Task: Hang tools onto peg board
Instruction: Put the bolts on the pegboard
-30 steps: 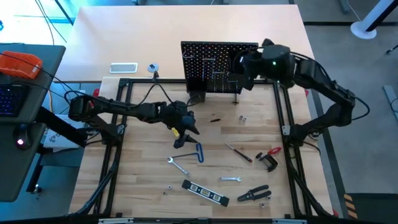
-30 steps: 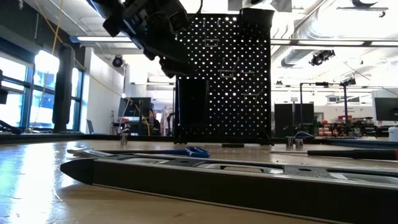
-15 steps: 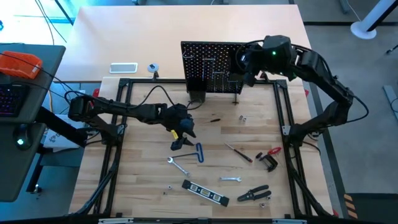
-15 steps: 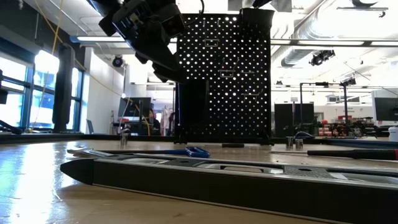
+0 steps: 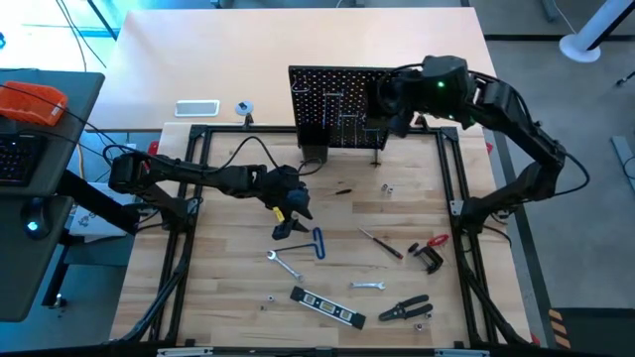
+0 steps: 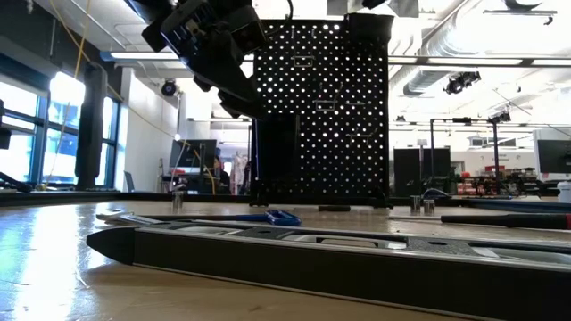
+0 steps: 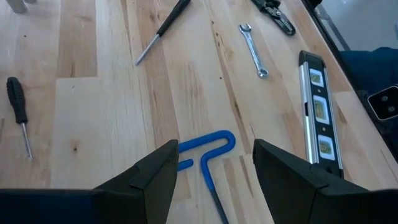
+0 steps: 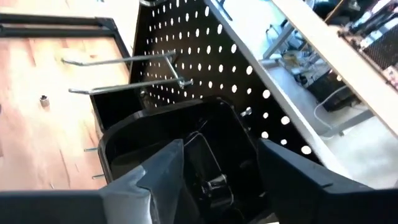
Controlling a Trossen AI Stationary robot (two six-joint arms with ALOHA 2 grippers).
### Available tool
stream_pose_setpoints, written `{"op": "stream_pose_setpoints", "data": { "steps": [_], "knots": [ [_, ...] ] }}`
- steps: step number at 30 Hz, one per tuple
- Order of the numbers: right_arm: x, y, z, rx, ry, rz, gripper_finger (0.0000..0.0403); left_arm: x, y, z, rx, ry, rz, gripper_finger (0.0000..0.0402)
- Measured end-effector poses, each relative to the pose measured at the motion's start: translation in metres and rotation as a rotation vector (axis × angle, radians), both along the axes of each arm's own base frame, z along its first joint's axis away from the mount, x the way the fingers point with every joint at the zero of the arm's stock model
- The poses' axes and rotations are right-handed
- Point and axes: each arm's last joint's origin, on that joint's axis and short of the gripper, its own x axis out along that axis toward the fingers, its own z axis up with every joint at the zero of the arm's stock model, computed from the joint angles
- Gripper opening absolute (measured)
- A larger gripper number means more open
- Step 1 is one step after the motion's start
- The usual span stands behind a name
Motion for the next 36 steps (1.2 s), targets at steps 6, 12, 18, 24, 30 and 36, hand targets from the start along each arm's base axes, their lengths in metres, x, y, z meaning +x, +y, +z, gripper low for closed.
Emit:
{"op": "stream_pose_setpoints", "data": {
  "steps": [6, 12, 18, 24, 30, 36],
  "knots": [
    [-0.016, 0.023, 0.013, -0.037, -0.041, 0.084, 0.0201, -0.003, 0.001, -0.003, 0.063, 0.036, 0.017, 0.0202],
    [-0.027, 0.049, 0.013, 0.016, -0.033, 0.169, 0.0201, -0.012, 0.009, -0.012, 0.255, 0.189, 0.189, 0.0202],
    [-0.027, 0.068, -0.003, 0.145, 0.092, 0.190, 0.0202, -0.029, 0.024, -0.024, 0.357, 0.307, 0.393, 0.0202],
    [-0.022, 0.084, -0.021, 0.213, 0.181, 0.217, 0.0201, -0.058, 0.031, -0.032, 0.328, 0.191, 0.560, 0.0202],
    [-0.013, 0.096, -0.045, 0.253, 0.253, 0.232, 0.0199, -0.095, 0.030, -0.035, 0.295, 0.046, 0.702, 0.0202],
    [-0.002, 0.106, -0.080, 0.291, 0.319, 0.239, 0.0199, -0.122, 0.027, -0.061, 0.282, 0.067, 0.795, 0.0202]
  ]
}}
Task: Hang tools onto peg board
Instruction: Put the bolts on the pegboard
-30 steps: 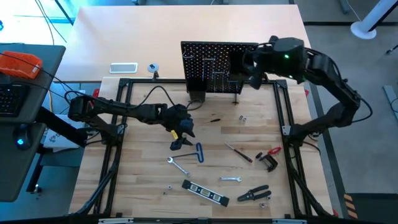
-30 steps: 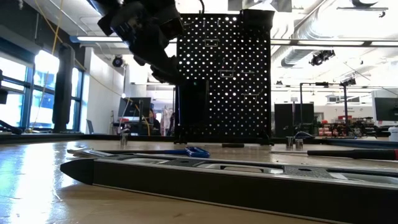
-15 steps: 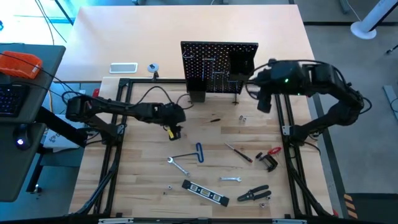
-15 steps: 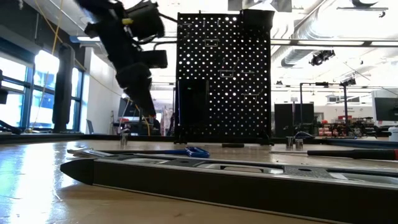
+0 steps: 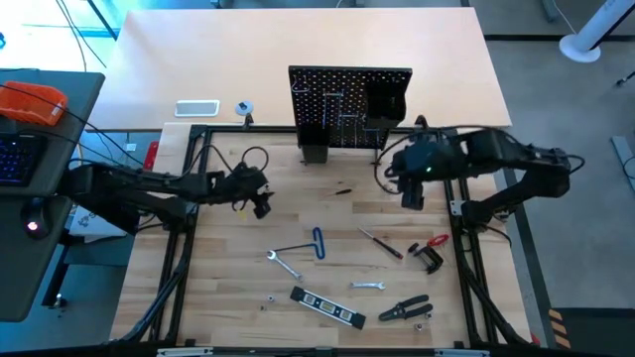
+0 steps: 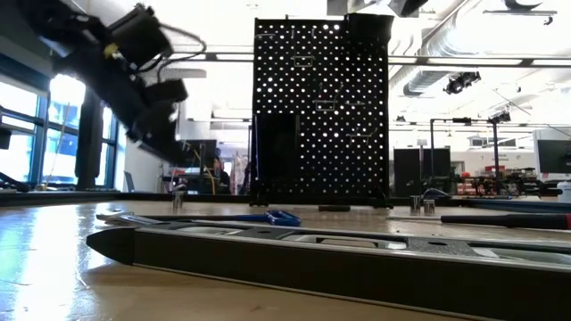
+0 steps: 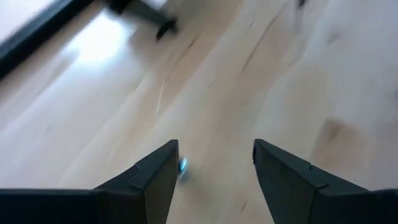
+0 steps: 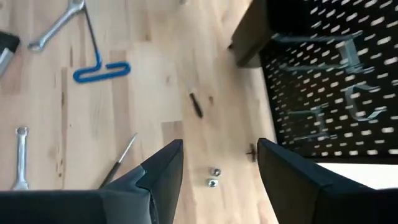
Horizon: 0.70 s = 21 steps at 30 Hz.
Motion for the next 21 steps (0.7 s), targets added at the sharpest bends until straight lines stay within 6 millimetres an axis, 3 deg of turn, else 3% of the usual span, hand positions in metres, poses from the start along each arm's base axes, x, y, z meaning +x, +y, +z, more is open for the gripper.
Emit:
{"op": "stream_pose_setpoints", "data": {
  "steps": [8, 21],
  "knots": [
    [0.017, 0.009, -0.045, 0.071, 0.029, 0.028, 0.0199, -0.018, -0.002, -0.029, 0.003, -0.041, 0.102, 0.0202],
    [0.037, 0.013, -0.096, 0.138, -0.045, 0.074, 0.0199, -0.026, -0.003, -0.049, 0.033, -0.098, 0.079, 0.0175]
  ]
}}
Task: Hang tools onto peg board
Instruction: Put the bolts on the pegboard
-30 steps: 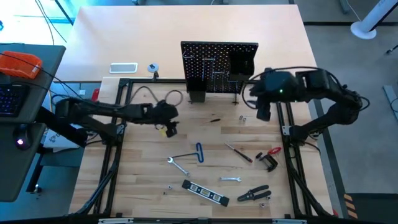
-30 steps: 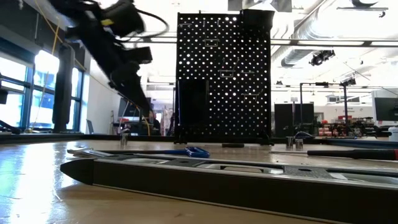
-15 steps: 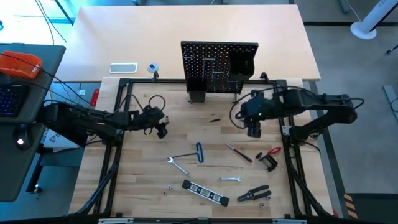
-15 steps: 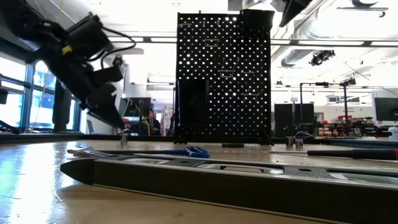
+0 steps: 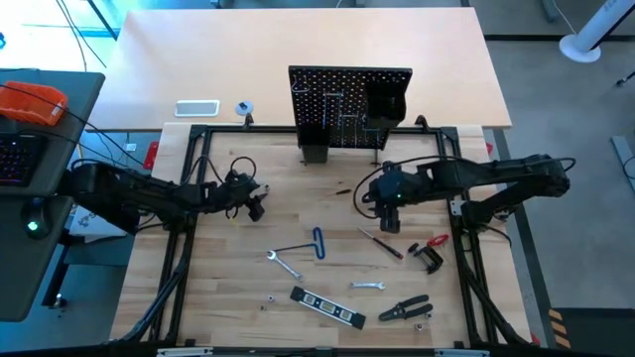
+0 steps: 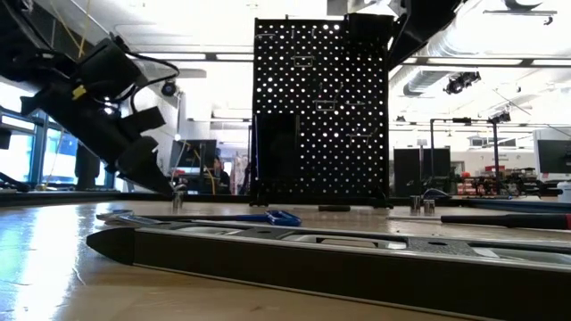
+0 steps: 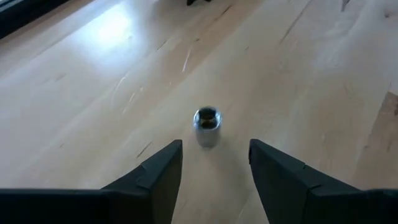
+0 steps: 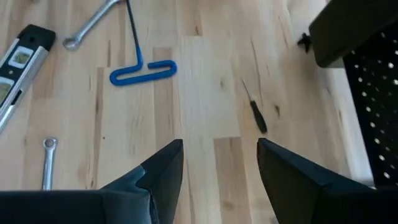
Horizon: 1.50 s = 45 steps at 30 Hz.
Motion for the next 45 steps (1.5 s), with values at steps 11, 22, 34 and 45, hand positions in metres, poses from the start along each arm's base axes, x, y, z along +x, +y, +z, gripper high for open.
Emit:
{"op": "stream_pose_setpoints", "data": {
  "steps": [11, 22, 34, 45],
  "knots": [
    [0.006, 0.001, -0.010, 0.029, -0.055, 0.022, 0.0199, 0.013, 0.003, -0.023, 0.015, 0.016, 0.024, 0.0160],
    [0.008, 0.002, -0.008, 0.035, -0.082, 0.016, 0.0199, 0.020, 0.006, -0.031, 0.046, -0.007, 0.045, 0.0085],
    [0.007, 0.005, -0.008, -0.011, -0.077, 0.063, 0.0199, 0.031, 0.006, -0.021, 0.063, -0.081, -0.107, 0.0044],
    [0.016, 0.038, 0.004, -0.192, -0.239, 0.343, 0.0199, 0.064, -0.001, 0.013, -0.152, -0.306, -0.443, 0.0044]
  ]
}}
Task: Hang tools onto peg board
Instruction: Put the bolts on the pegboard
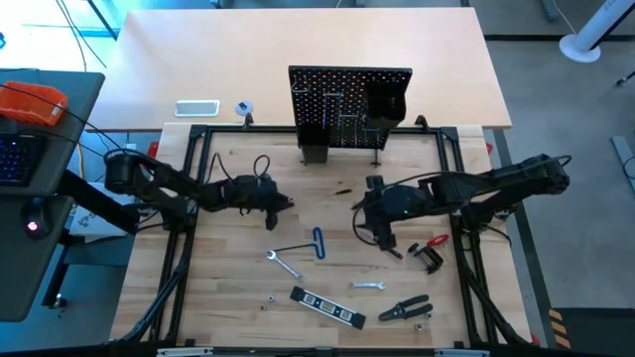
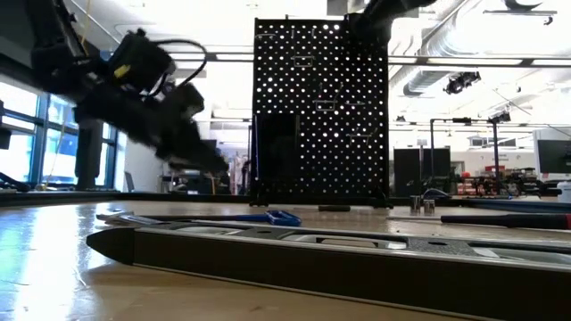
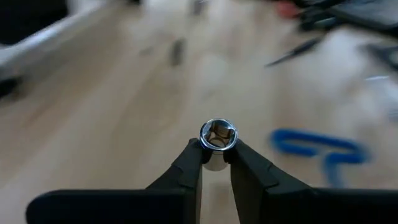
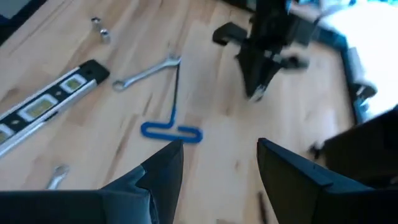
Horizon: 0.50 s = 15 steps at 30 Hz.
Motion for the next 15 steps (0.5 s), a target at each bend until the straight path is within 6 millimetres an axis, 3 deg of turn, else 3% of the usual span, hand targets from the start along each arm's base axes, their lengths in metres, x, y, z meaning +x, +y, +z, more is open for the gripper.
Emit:
{"op": "stream_pose_setpoints", "data": {
  "steps": [5, 11, 15],
  "knots": [
    [0.012, 0.009, -0.004, -0.101, -0.038, 0.065, 0.0199, 0.017, -0.002, 0.024, -0.069, -0.106, -0.132, 0.0044],
    [0.033, 0.020, -0.028, -0.263, -0.003, 0.053, 0.0199, 0.036, -0.002, 0.058, -0.100, -0.237, -0.268, 0.0044],
    [0.045, 0.029, -0.033, -0.369, -0.060, 0.073, 0.0199, 0.046, -0.002, 0.075, -0.115, -0.292, -0.339, 0.0044]
  ]
}}
